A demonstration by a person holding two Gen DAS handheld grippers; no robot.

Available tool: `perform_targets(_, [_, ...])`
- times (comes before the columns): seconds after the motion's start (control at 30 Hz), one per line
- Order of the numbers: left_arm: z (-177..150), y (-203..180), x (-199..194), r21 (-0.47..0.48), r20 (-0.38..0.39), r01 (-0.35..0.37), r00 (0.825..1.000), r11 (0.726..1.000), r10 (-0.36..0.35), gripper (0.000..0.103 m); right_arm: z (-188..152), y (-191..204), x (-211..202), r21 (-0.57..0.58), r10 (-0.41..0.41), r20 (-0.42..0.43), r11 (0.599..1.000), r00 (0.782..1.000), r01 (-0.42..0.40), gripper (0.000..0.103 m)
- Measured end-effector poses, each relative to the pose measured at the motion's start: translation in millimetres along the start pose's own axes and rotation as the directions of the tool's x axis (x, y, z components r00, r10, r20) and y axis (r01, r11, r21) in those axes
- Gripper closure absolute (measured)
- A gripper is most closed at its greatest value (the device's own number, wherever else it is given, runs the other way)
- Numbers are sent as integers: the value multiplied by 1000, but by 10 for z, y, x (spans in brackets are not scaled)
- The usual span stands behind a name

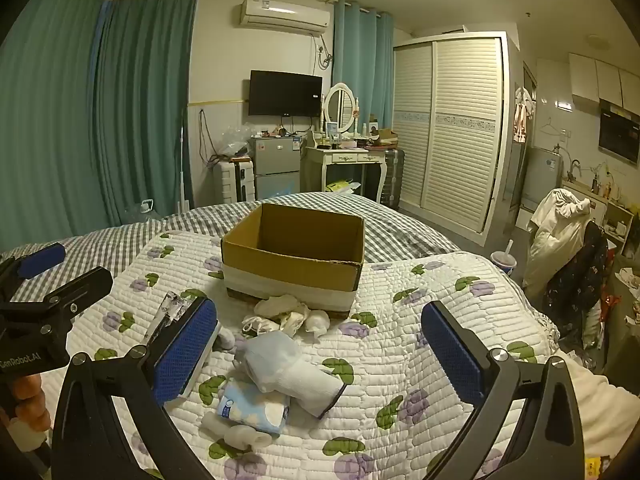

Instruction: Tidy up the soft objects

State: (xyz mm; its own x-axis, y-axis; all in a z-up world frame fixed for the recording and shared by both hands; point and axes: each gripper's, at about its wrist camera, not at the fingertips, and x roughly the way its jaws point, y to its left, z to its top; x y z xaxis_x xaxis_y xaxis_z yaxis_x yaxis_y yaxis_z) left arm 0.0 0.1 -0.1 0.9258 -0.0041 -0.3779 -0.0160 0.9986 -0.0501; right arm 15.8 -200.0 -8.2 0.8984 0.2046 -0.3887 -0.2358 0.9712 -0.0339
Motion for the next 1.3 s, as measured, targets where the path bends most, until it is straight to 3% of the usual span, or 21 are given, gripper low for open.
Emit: perform_targets(1.3, [-40,-27,22,6,-14,3,1000,1000,-3,0,-6,28,74,-3,8,-35,1000,999,-8,0])
